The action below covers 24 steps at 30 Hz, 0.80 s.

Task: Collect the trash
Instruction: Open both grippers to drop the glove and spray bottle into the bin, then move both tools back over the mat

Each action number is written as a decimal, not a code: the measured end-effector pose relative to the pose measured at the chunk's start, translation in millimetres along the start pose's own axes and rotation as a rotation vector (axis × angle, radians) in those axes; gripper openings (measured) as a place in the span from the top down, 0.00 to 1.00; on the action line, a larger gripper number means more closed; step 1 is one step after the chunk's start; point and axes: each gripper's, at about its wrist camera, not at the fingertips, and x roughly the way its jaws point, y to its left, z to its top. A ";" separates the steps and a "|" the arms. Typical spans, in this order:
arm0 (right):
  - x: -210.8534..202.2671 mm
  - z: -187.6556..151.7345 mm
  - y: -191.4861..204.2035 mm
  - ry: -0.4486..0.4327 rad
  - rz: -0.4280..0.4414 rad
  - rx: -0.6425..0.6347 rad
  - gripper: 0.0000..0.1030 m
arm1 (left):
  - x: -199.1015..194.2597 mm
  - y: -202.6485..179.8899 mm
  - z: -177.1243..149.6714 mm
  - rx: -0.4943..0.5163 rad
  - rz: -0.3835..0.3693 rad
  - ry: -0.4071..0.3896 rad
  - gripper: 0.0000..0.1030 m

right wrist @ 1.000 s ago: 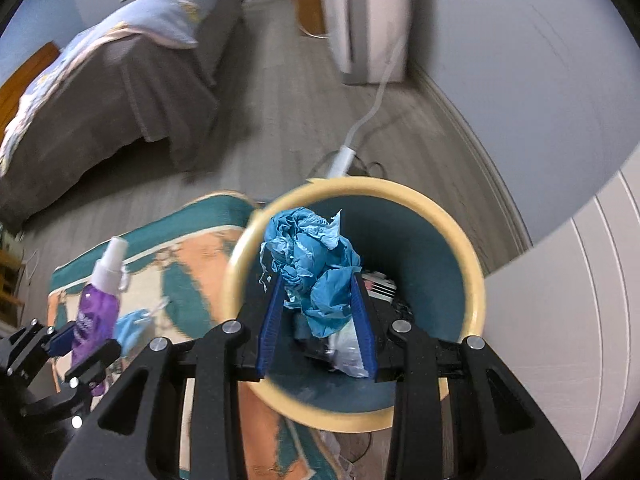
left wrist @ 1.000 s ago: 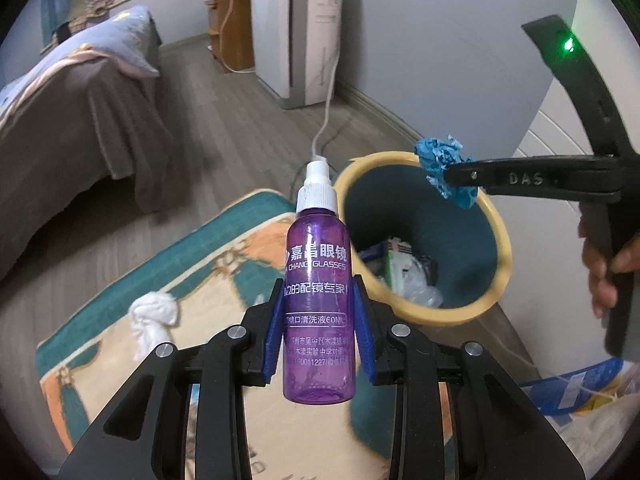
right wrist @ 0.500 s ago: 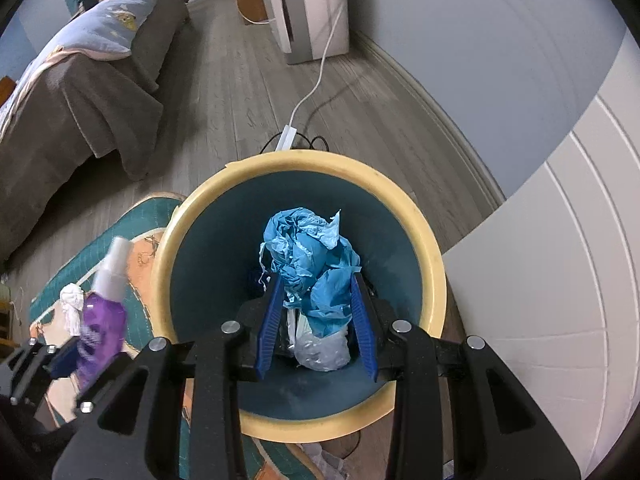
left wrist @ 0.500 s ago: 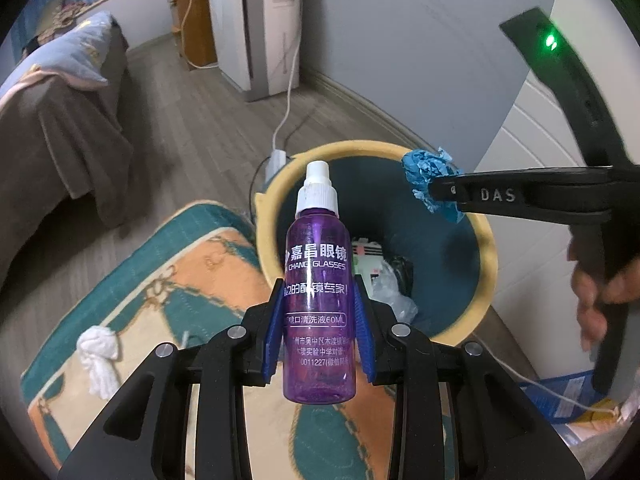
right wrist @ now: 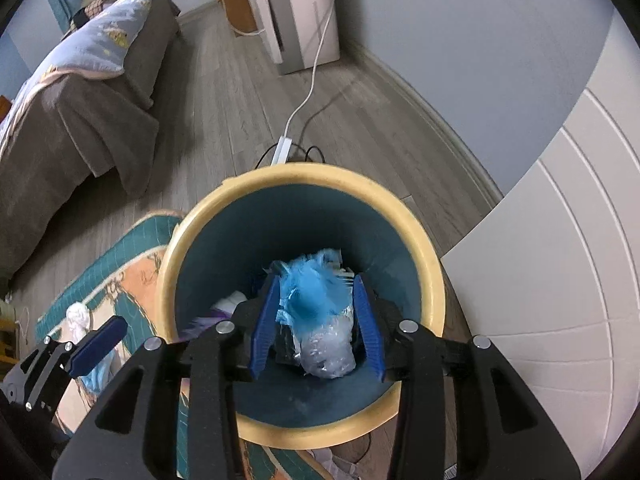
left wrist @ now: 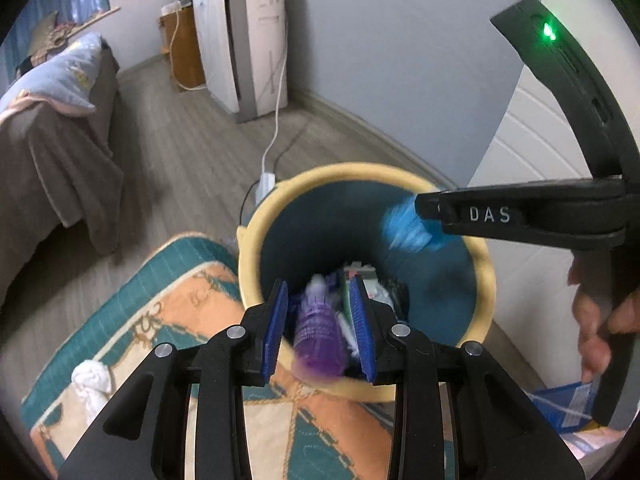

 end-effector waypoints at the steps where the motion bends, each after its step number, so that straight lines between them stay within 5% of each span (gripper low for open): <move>1: -1.6 0.6 0.1 -0.004 0.003 0.006 0.63 | 0.1 -0.3 1.0 -0.002 -0.002 -0.001 0.68; 7: -7.5 3.5 3.7 -0.039 -0.023 -0.011 0.30 | -7.2 1.7 1.9 -0.019 -0.003 -0.032 0.61; 10: -6.9 3.5 4.4 -0.040 -0.020 -0.012 0.16 | -10.4 7.5 -2.7 -0.038 0.014 -0.036 0.42; 13: -8.1 4.0 8.7 -0.047 -0.015 -0.023 0.07 | -17.3 14.8 -6.8 -0.046 0.061 -0.051 0.13; 24: -27.3 3.5 46.7 -0.077 0.008 -0.078 0.06 | -67.2 84.2 -36.3 -0.148 0.200 -0.066 0.06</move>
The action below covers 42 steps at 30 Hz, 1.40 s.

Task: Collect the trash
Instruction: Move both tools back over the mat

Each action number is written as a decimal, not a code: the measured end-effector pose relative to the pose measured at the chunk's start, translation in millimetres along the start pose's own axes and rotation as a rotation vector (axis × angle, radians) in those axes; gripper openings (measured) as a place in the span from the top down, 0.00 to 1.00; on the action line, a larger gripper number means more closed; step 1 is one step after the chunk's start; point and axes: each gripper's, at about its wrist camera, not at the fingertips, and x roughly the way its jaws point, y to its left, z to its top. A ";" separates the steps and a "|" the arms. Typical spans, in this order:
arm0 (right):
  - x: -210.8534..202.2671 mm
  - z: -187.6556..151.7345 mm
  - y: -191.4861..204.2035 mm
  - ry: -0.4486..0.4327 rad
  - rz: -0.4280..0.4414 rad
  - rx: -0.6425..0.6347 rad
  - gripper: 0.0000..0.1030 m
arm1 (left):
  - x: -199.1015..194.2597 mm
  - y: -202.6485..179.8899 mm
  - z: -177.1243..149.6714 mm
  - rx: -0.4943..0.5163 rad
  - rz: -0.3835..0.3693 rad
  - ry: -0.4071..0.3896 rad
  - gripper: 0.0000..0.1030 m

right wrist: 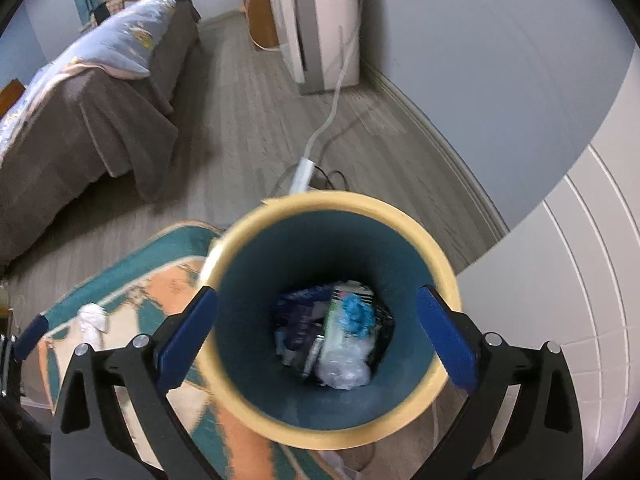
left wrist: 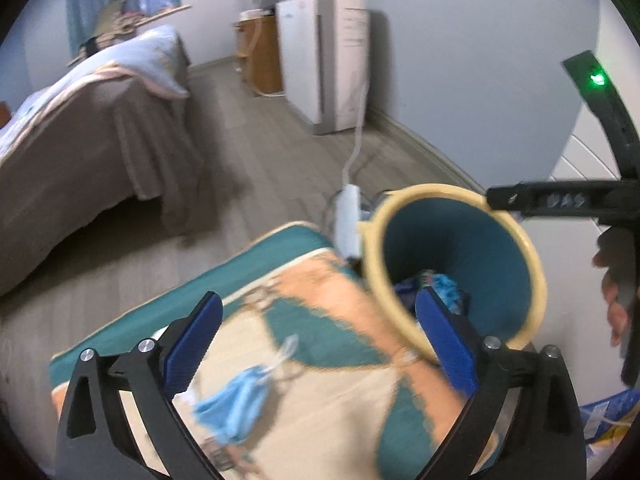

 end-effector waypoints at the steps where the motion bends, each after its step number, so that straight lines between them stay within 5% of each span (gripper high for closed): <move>1: -4.6 1.1 6.8 -0.009 0.015 -0.001 0.06 | -3.2 8.3 -3.3 -0.007 0.015 0.001 0.06; 14: -16.3 -17.4 108.1 -0.033 0.095 -0.227 0.06 | -49.0 120.4 -77.7 -0.158 0.197 0.100 0.06; 18: 3.8 -27.8 121.2 0.035 0.093 -0.219 0.06 | -56.5 136.8 -80.8 -0.210 0.183 0.075 0.06; 23: 20.8 -43.1 142.5 0.101 0.080 -0.241 0.06 | -57.1 142.9 -81.8 -0.133 0.242 0.059 0.06; 35: 53.7 -90.6 215.4 0.145 0.038 -0.492 0.06 | -55.8 194.6 -90.3 -0.199 0.243 0.059 0.06; 42: 76.3 -97.6 234.3 0.182 0.075 -0.507 0.06 | -47.3 217.4 -92.5 -0.231 0.254 0.073 0.06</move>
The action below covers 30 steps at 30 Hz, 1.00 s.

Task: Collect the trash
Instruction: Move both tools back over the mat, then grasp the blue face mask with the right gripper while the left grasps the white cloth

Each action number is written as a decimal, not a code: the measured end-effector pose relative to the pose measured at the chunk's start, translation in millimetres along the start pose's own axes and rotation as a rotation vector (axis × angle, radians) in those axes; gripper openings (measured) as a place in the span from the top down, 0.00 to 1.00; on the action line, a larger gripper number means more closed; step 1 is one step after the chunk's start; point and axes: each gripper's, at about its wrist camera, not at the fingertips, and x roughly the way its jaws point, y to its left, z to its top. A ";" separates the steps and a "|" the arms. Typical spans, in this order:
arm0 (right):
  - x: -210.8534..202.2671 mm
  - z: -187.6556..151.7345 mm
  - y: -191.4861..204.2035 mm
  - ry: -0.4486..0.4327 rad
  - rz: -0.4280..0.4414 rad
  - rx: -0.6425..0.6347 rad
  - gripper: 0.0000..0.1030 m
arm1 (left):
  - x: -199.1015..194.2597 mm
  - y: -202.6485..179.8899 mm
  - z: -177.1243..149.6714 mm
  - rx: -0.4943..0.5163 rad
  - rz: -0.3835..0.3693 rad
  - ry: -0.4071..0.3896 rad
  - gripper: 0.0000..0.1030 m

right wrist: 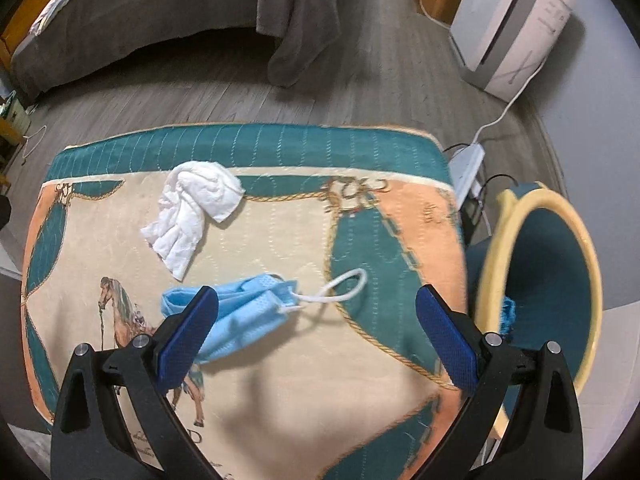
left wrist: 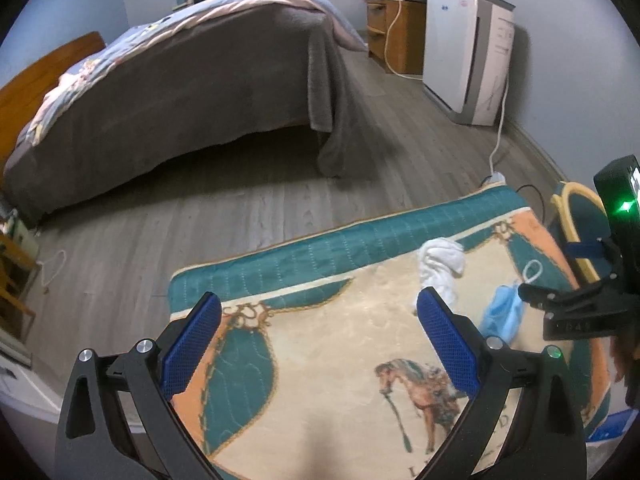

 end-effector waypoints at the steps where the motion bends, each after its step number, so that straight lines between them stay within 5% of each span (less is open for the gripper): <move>1: 3.4 0.2 1.5 0.008 0.007 -0.001 0.06 | 2.1 2.1 0.0 -0.007 -0.001 0.005 0.06; 10: 23.9 3.5 5.1 0.081 0.121 0.023 0.07 | 19.0 1.3 4.8 -0.014 -0.004 0.026 0.06; 12: 29.4 3.5 5.1 0.110 0.147 0.017 0.16 | 22.8 -2.5 5.0 0.001 -0.004 0.030 0.06; 17: 37.7 3.8 3.6 0.162 0.225 0.019 0.68 | 34.4 -10.5 4.8 0.030 -0.002 0.050 0.06; 20: 31.4 11.9 -4.7 0.145 0.241 0.034 0.86 | 43.5 -17.7 3.9 0.049 -0.021 0.065 0.06; 30: 3.7 34.0 -55.1 0.028 0.164 0.132 0.91 | 82.4 -55.1 -1.3 0.080 -0.172 0.139 0.08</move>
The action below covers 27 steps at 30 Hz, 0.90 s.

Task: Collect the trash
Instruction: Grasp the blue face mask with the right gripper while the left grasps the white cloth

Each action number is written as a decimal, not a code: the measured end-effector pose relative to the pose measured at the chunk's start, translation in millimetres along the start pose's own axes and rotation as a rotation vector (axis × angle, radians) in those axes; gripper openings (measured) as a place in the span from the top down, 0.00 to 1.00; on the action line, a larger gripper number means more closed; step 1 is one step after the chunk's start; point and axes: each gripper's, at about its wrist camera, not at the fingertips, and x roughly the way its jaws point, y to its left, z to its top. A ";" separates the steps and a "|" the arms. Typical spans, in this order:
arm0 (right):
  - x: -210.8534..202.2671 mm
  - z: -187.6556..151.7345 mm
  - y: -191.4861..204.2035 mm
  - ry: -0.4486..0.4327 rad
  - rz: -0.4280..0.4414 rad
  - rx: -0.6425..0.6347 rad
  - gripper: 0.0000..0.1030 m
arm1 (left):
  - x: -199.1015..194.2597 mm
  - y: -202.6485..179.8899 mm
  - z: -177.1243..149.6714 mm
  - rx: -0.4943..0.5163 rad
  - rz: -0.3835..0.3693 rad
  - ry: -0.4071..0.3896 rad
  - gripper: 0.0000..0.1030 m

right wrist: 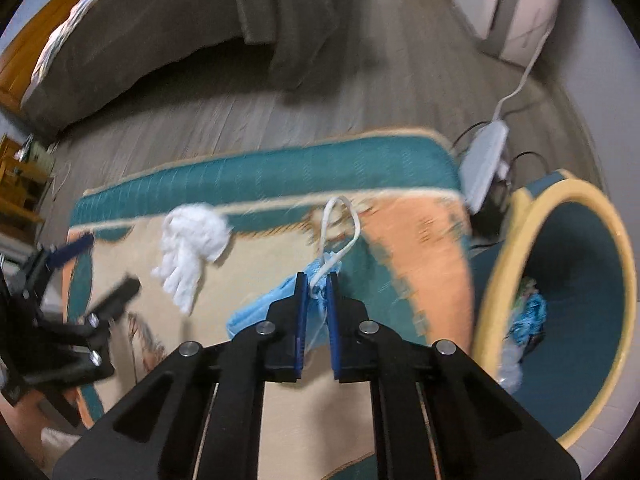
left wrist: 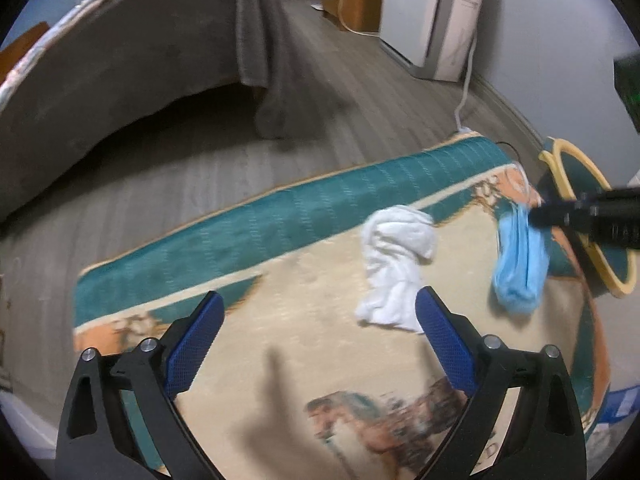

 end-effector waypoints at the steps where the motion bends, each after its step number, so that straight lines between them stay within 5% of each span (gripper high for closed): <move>1: -2.6 1.8 -3.2 -0.012 -0.010 0.007 0.91 | 2.1 -3.9 0.2 0.007 -0.011 0.004 0.08; 12: 15.6 6.3 -8.0 0.016 -0.059 -0.001 0.90 | 24.7 -26.0 1.9 0.076 -0.061 0.059 0.32; 17: 27.7 4.4 -0.1 0.046 -0.058 -0.016 0.51 | 31.9 -27.3 4.7 0.082 -0.084 0.073 0.42; 22: 42.6 -0.4 10.5 0.102 -0.050 -0.054 0.52 | 39.6 -27.1 7.1 0.086 -0.094 0.088 0.47; 25: 42.8 1.8 10.5 0.104 -0.034 -0.046 0.76 | 41.8 -29.2 7.8 0.091 -0.089 0.092 0.48; 27: 38.6 3.5 8.4 0.089 -0.027 -0.027 0.82 | 42.1 -32.1 8.3 0.101 -0.088 0.094 0.54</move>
